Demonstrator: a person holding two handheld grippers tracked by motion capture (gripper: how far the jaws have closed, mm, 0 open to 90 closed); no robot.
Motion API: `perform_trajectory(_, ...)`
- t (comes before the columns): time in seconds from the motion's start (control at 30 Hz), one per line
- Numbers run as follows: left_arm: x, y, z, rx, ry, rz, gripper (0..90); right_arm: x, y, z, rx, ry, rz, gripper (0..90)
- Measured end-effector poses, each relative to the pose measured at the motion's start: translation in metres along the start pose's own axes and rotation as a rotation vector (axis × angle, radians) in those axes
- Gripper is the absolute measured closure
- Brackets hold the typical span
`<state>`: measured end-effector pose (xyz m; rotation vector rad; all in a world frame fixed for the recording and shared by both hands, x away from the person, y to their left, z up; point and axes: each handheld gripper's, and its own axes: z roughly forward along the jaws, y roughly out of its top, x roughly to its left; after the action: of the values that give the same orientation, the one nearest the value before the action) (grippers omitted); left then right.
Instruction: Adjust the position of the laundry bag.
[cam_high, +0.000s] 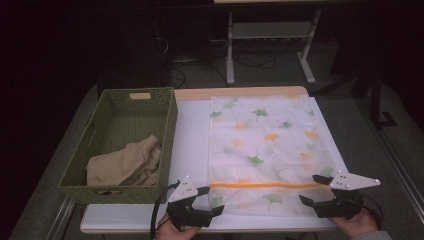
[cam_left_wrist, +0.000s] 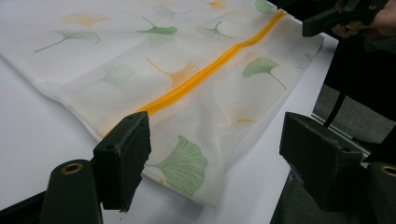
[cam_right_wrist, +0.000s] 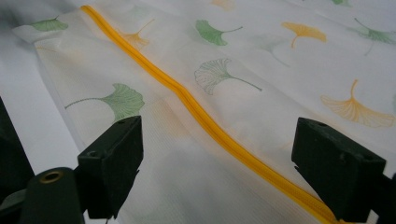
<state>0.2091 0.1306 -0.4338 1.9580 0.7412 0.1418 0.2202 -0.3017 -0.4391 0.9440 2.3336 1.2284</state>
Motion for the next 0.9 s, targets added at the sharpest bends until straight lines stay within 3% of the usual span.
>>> perform_trajectory(0.37,0.0,0.0,0.011,0.028,-0.01,0.033,24.6,-0.003,-0.001,-0.011,-0.017,-0.003,0.008,17.9)
perform_trajectory(0.63,0.001,-0.001,0.012,0.026,-0.008,0.031,25.0,-0.008,-0.001,-0.014,-0.028,0.005,0.048,21.0)
perform_trajectory(0.9,0.004,-0.002,0.013,0.029,-0.011,0.031,25.5,-0.009,-0.001,-0.014,-0.013,-0.002,0.046,24.4)
